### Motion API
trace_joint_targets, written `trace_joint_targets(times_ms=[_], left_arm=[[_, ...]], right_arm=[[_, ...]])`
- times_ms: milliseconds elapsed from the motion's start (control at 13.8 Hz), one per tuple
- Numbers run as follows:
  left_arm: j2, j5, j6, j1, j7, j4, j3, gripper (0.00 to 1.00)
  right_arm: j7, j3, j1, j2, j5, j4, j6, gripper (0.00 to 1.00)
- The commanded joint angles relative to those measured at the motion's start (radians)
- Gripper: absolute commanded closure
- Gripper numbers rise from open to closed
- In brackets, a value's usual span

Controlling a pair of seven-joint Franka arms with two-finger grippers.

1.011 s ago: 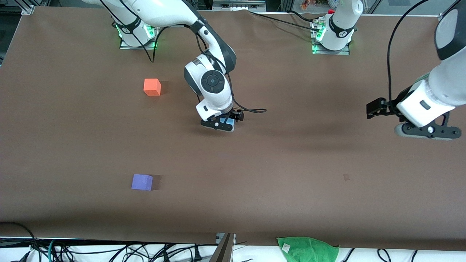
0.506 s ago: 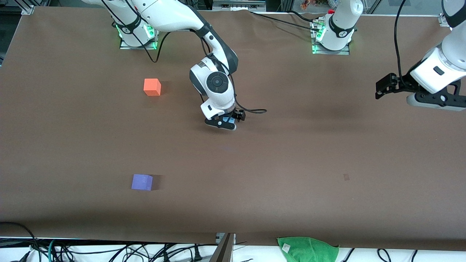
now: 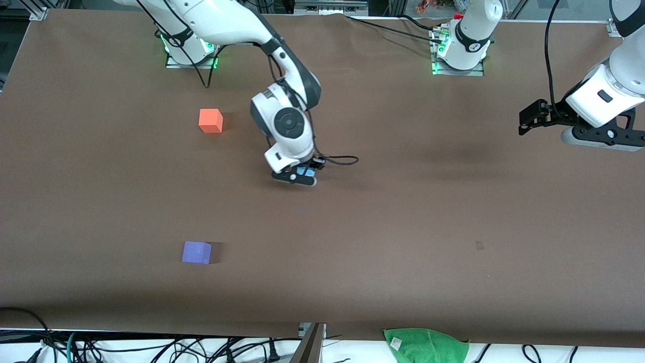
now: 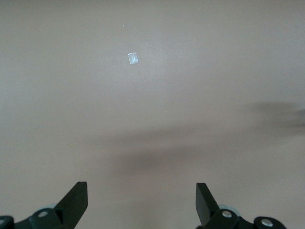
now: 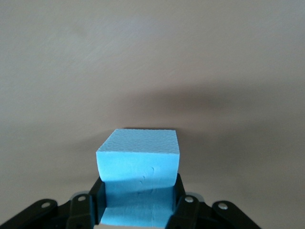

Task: Place blue block between orange and purple blocks
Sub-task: 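Carry the light-blue cube with the right gripper toward the orange cube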

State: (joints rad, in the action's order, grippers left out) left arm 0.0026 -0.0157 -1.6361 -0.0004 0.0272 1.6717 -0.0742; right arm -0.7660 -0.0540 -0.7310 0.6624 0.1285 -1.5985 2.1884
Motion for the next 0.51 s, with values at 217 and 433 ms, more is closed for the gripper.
trace_joint_targets(times_ms=[217, 433], left_arm=[[-0.006, 0.003, 0.005, -0.01, 0.02, 0.002, 0.007, 0.0], [-0.006, 0.003, 0.005, -0.01, 0.02, 0.002, 0.007, 0.0]], right_arm=[[0.431, -0.047, 0.175, -0.263, 0.016, -0.295, -0.061, 0.63], [0.698, -0.212, 0.194, -0.346, 0.031, -0.449, -0.044, 0.62]])
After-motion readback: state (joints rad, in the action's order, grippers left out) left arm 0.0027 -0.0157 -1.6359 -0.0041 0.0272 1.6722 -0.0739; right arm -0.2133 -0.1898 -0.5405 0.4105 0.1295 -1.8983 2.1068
